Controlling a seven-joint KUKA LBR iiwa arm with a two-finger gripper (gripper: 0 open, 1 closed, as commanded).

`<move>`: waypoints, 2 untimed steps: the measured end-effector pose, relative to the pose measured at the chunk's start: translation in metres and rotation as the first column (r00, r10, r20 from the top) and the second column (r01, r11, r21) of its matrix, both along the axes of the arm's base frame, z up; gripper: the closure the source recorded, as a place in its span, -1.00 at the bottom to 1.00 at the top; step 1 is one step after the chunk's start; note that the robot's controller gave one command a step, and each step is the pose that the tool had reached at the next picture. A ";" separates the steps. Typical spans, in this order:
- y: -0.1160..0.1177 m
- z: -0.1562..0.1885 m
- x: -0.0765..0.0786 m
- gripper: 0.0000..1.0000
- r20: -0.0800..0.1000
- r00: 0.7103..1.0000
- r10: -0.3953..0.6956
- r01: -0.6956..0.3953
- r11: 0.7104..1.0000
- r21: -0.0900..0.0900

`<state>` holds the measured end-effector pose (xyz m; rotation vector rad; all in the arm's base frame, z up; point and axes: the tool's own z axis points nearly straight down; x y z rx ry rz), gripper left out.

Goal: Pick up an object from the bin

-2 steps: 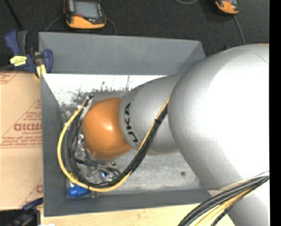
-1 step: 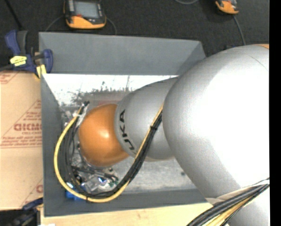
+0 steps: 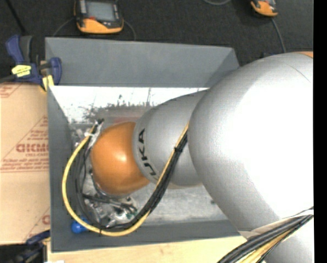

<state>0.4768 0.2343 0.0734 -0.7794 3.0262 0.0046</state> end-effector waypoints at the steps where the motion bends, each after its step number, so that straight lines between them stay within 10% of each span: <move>1: 0.001 0.001 0.002 -1.00 0.009 1.000 -0.002 0.002 1.000 0.005; 2: 0.004 0.010 0.002 -1.00 -0.005 1.000 -0.024 0.024 1.000 -0.001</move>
Offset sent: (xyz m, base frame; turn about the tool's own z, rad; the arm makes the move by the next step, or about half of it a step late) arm 0.0000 0.0000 0.0000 0.0000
